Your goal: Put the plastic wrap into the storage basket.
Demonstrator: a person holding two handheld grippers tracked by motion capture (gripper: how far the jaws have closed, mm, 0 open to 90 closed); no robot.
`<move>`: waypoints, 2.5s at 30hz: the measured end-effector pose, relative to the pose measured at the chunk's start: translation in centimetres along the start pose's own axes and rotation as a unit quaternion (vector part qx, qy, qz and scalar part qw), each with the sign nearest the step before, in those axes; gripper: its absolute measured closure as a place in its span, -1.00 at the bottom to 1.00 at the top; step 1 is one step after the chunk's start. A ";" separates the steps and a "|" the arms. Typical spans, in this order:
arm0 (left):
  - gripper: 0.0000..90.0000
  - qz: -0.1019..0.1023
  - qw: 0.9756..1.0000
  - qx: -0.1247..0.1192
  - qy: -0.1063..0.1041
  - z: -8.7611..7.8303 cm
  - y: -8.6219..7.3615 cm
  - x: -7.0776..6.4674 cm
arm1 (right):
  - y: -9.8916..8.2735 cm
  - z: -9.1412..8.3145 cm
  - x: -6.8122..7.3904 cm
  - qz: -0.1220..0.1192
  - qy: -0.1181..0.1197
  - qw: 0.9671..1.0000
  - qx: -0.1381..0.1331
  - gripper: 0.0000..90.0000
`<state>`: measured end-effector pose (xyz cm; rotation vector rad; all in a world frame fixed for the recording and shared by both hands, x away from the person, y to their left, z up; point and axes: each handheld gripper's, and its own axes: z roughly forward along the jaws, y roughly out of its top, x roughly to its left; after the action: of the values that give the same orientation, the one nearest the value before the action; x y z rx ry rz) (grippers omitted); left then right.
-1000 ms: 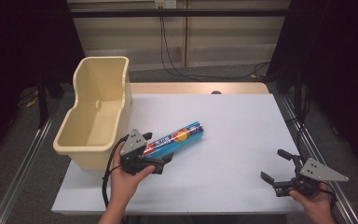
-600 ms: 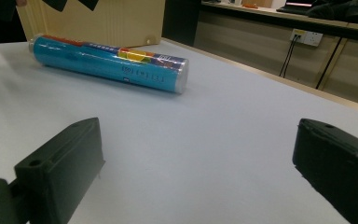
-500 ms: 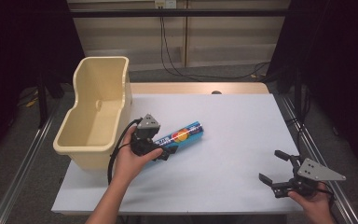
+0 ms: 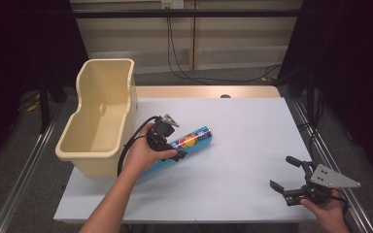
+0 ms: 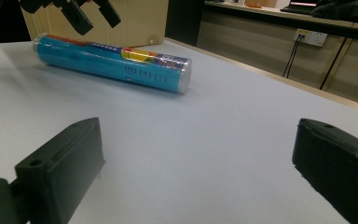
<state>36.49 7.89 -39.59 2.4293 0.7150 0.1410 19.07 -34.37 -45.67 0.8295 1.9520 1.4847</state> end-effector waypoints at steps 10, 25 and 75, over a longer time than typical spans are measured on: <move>-0.95 0.004 0.996 0.089 0.010 2.4 0.3 0.9 | 0.0 0.0 0.0 -0.004 0.004 1.000 0.001 -0.97; -0.76 0.004 0.989 0.147 -0.007 5.1 0.2 1.9 | -0.1 0.1 -0.1 -0.007 0.009 1.000 0.005 -0.96; -0.29 -0.149 0.971 0.185 0.034 -3.1 4.6 1.8 | -0.2 0.4 0.0 -0.006 0.014 1.000 -0.001 -0.98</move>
<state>39.34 7.35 -34.53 2.6327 1.2215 -0.0334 19.31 -34.18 -45.94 0.7991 1.9723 1.4974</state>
